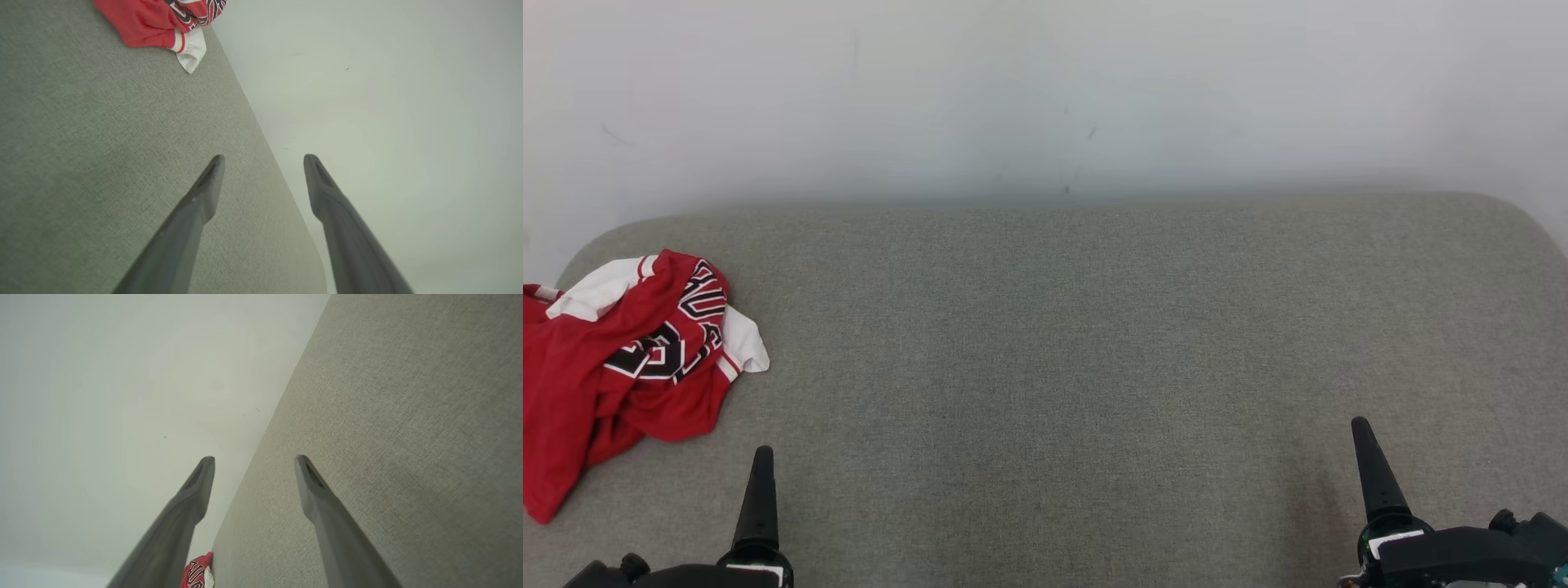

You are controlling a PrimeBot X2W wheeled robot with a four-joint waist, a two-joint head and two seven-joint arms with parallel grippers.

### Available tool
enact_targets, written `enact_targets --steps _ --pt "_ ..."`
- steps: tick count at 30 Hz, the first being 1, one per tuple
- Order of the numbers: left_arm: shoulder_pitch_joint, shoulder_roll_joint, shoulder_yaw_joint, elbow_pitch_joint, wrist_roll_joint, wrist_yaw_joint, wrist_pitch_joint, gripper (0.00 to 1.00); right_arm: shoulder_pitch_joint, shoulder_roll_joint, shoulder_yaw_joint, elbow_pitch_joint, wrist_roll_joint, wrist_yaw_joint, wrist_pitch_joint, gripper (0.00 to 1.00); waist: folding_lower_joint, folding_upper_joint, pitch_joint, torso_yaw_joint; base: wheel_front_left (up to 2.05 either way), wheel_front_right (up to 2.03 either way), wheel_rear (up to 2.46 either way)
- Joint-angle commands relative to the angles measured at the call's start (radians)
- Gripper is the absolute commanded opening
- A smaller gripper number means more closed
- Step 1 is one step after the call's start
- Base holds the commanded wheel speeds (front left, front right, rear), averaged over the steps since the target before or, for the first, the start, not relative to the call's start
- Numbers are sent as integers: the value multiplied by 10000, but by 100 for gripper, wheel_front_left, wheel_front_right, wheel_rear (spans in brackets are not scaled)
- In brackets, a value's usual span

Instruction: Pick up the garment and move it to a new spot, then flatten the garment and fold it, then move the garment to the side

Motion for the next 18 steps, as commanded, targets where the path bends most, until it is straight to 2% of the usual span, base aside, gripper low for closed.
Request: enact_targets --steps 1,10,18 --pt "-38 37 -21 -220 510 18 -100 100 -77 -32 43 -202 -385 -4 -92 100 0 0 0 -2 0 0 0" --pt "127 122 -189 -360 2778 147 -448 100 40 -36 180 -352 -2257 -6 -438 100 0 0 -1 3 0 0 0" --pt "215 332 -427 -471 4345 167 -735 100 107 -39 292 -409 -3791 -7 -721 100 0 0 0 22 0 0 0"
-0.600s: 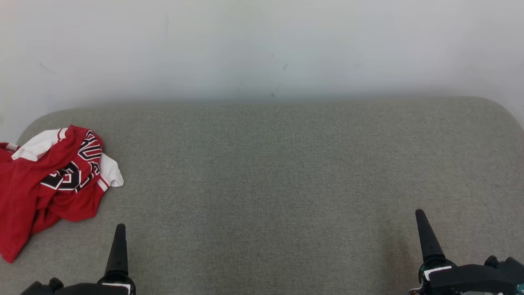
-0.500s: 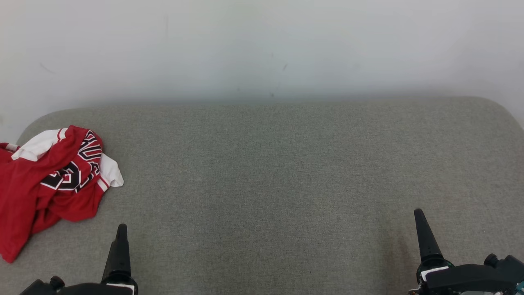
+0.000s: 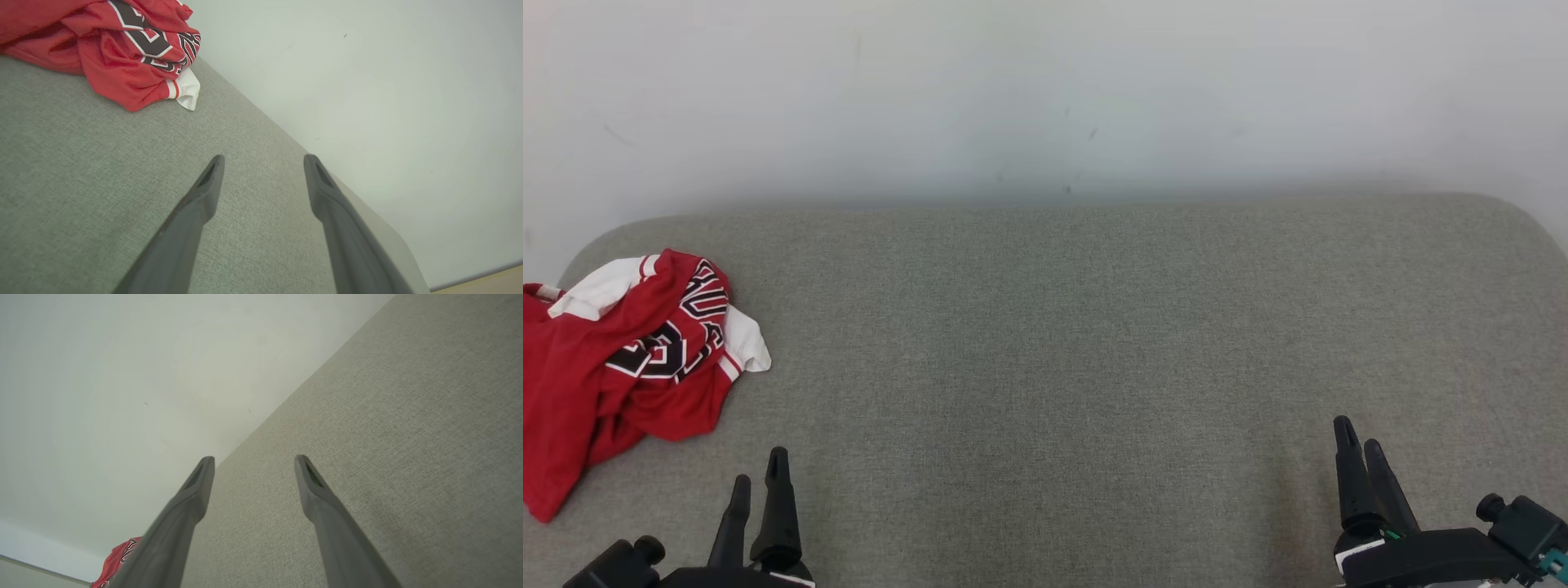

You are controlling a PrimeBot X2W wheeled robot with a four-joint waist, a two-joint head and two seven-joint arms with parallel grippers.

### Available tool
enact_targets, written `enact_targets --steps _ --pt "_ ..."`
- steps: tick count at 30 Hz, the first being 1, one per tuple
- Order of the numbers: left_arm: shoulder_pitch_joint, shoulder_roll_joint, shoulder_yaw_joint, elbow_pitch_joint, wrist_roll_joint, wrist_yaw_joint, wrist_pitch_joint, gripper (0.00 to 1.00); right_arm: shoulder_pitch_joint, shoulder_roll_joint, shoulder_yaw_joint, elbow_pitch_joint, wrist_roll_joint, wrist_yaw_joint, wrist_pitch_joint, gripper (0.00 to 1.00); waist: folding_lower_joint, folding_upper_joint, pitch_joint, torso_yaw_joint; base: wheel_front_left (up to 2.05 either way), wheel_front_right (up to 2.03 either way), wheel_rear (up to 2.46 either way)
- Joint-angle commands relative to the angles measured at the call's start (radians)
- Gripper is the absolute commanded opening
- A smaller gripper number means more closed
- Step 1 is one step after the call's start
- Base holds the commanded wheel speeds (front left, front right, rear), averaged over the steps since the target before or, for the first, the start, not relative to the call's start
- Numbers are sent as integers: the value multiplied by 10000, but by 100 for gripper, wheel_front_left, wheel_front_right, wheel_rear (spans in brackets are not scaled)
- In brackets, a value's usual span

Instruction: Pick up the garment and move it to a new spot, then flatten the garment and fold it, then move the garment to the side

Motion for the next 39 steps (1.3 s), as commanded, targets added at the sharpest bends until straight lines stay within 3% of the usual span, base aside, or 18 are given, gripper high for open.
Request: enact_targets --steps 1,17,39 --pt "4 118 -47 -174 390 -6 -119 100 -32 -37 44 -182 -377 -7 -113 100 0 0 0 5 0 0 0" --pt "101 311 -401 -367 2479 90 -619 100 61 -43 233 -334 -2736 -10 -608 100 0 0 4 3 0 0 0" --pt "271 452 -523 -639 4683 199 -1187 100 230 -49 394 -537 -5142 -13 -1181 100 0 0 63 6 0 0 0"
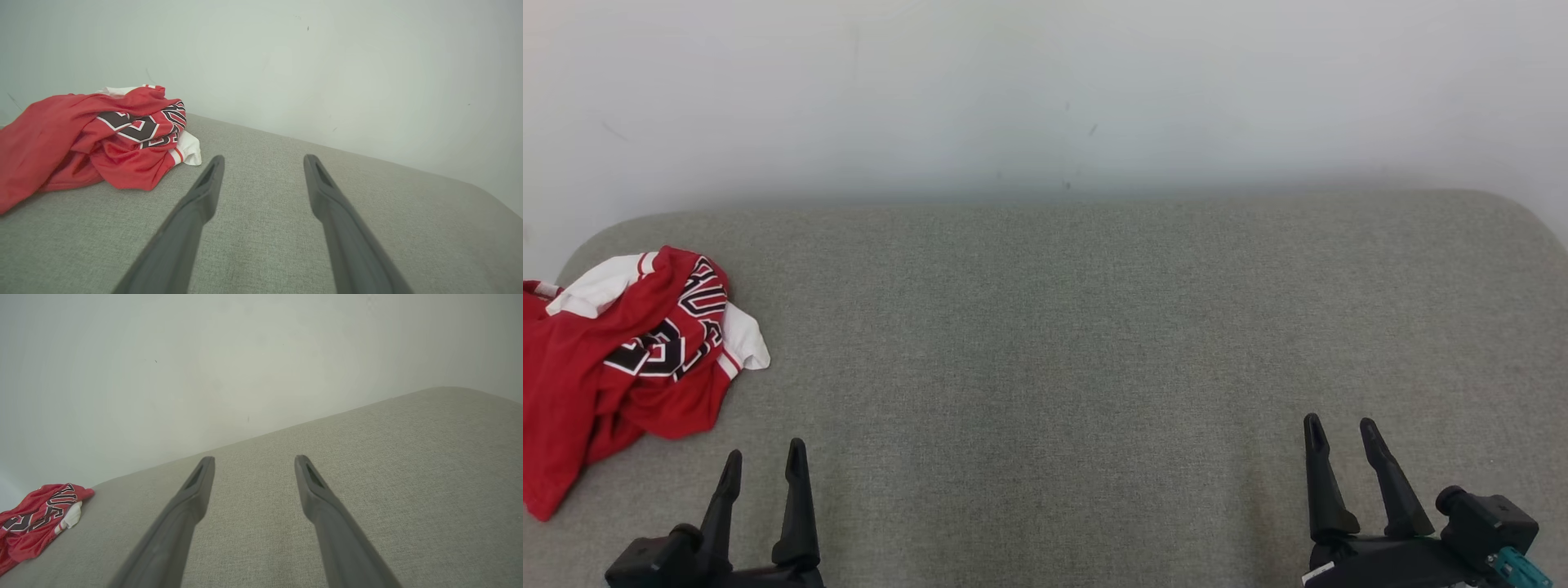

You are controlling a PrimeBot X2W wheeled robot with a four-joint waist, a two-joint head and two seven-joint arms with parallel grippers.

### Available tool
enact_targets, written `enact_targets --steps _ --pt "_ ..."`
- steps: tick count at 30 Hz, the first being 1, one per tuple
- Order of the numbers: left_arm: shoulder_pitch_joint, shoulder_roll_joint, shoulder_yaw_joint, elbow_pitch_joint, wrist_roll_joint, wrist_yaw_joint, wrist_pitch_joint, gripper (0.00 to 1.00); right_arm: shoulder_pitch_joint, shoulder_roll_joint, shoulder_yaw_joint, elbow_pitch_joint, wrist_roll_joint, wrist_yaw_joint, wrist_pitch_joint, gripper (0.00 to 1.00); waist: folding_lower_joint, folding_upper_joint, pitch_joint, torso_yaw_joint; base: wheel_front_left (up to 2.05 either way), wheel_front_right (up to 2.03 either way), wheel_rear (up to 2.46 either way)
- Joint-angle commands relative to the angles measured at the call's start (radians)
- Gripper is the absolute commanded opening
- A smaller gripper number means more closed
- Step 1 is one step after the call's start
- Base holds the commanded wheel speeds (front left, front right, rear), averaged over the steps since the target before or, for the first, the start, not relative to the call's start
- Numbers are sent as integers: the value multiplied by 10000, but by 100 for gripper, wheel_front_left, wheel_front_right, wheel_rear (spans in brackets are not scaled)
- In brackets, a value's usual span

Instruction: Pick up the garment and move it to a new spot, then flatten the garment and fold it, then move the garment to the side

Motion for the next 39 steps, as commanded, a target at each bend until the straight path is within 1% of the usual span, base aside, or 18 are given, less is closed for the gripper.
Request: enact_targets --steps 1,19,28,34,39 --pt "82 70 12 -132 337 35 -88 100 64 -41 19 -97 -293 -14 -102 100 0 0 -4 8 0 0 0" --pt "313 81 94 -215 1746 20 -483 100 228 -44 -67 -138 -1862 -17 -493 100 0 0 -83 54 0 0 0" --pt "371 -10 274 -155 2070 -122 -640 100 300 -44 -194 -182 -2277 -18 -664 100 0 0 -92 58 0 0 0" --pt "407 -68 414 -88 2254 -215 -739 100 347 -44 -325 -244 -2065 -19 -768 100 0 0 -92 59 0 0 0" --pt "451 -78 433 7 2560 -257 -843 100 398 -43 -341 -273 -2421 -20 -855 100 0 0 -102 54 0 0 0"
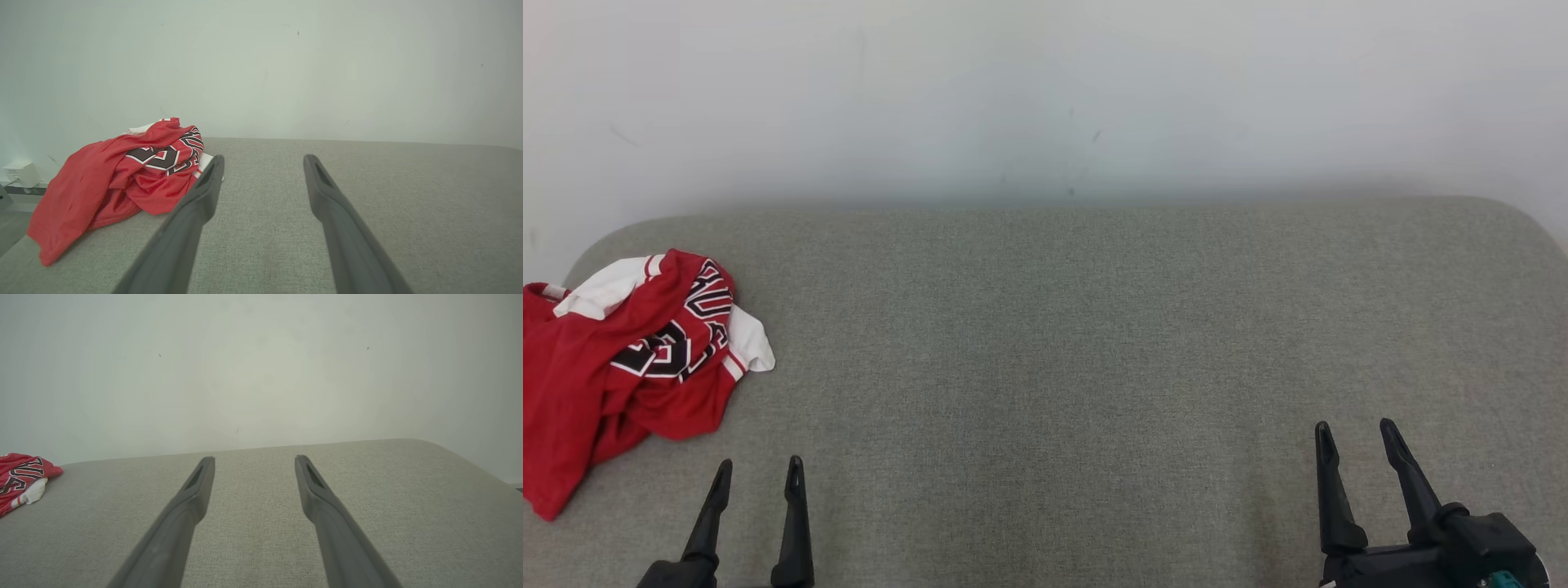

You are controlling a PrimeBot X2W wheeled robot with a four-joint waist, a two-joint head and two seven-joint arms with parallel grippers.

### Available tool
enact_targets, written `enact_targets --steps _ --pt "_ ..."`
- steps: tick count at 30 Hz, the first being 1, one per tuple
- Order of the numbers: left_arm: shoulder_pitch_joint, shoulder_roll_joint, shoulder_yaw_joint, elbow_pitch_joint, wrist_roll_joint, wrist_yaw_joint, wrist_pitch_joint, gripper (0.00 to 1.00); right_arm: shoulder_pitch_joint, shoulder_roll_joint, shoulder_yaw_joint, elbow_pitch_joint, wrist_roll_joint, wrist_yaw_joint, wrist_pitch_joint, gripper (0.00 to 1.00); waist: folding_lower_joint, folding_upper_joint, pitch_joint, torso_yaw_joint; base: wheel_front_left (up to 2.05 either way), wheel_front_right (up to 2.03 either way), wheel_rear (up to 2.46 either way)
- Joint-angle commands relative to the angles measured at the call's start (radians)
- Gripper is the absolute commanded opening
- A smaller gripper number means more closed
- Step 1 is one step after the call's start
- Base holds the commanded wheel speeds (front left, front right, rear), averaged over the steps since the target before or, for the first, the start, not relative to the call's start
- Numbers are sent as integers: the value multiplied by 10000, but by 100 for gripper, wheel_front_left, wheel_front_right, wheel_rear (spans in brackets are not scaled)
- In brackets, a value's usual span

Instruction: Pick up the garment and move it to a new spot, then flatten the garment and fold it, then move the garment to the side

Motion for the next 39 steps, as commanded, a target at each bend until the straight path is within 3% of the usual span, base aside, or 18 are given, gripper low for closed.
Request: enact_targets --steps 1,39 --pt "96 -16 7 17 194 -3 -68 100 80 -26 -18 -45 -219 -20 -74 100 0 0 -5 -1 0 0 0" --pt "69 122 -151 405 -57 92 -98 100 219 -25 -121 -156 50 -21 456 100 0 0 -42 6 0 0 0"
